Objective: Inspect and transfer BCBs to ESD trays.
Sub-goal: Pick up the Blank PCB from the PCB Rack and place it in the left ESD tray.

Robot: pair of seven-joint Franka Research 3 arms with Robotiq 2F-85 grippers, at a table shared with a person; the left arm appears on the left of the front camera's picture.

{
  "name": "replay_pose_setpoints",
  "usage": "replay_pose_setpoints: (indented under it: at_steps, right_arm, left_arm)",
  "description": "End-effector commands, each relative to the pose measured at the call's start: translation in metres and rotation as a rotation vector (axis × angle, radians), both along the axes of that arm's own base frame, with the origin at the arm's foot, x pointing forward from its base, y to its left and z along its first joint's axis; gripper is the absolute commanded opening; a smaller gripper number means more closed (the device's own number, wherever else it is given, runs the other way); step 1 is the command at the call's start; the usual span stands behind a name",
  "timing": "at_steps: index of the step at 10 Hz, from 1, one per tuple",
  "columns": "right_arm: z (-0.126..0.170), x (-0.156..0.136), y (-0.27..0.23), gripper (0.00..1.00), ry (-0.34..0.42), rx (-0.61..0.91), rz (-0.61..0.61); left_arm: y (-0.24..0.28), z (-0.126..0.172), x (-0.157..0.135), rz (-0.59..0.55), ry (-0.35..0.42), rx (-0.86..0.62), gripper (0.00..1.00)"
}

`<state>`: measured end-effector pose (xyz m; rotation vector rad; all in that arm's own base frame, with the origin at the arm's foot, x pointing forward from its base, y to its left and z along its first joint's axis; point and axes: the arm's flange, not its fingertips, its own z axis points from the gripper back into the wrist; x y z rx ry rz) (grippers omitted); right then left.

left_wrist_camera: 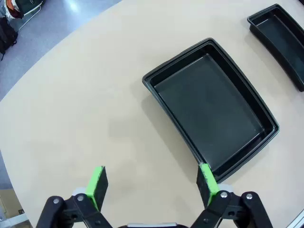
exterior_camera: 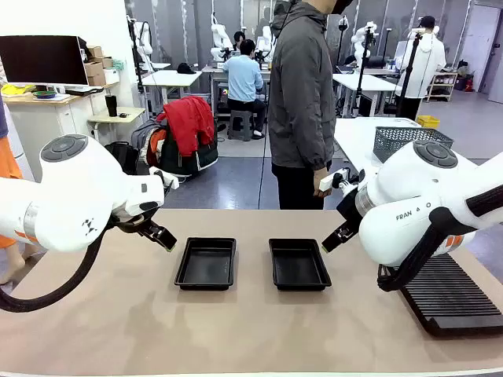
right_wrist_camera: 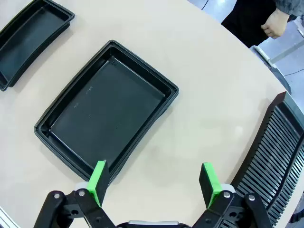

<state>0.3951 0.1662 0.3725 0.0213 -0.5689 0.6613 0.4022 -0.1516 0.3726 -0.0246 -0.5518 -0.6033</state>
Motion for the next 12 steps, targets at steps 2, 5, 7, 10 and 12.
replay_pose_setpoints:
  at_steps: [2,5,7,10,12]
  right_arm:
    - [0.0,0.0,0.0,1.0,0.0,0.0,0.0]
    - [0.0,0.0,0.0,1.0,0.0,0.0,0.0]
    - [0.0,0.0,0.0,1.0,0.0,0.0,0.0]
    - [0.0,0.0,0.0,1.0,0.0,0.0,0.0]
    - [0.013,0.0,-0.009,1.0,0.015,0.04,-0.033]
  left_arm:
    - [0.0,0.0,0.0,0.0,0.0,0.0,1.0]
    - [0.0,0.0,0.0,0.0,0.0,0.0,1.0]
    - [0.0,0.0,0.0,0.0,0.0,0.0,1.0]
    - [0.0,0.0,0.0,0.0,0.0,0.0,1.0]
    - [0.0,0.0,0.0,0.0,0.0,0.0,1.0]
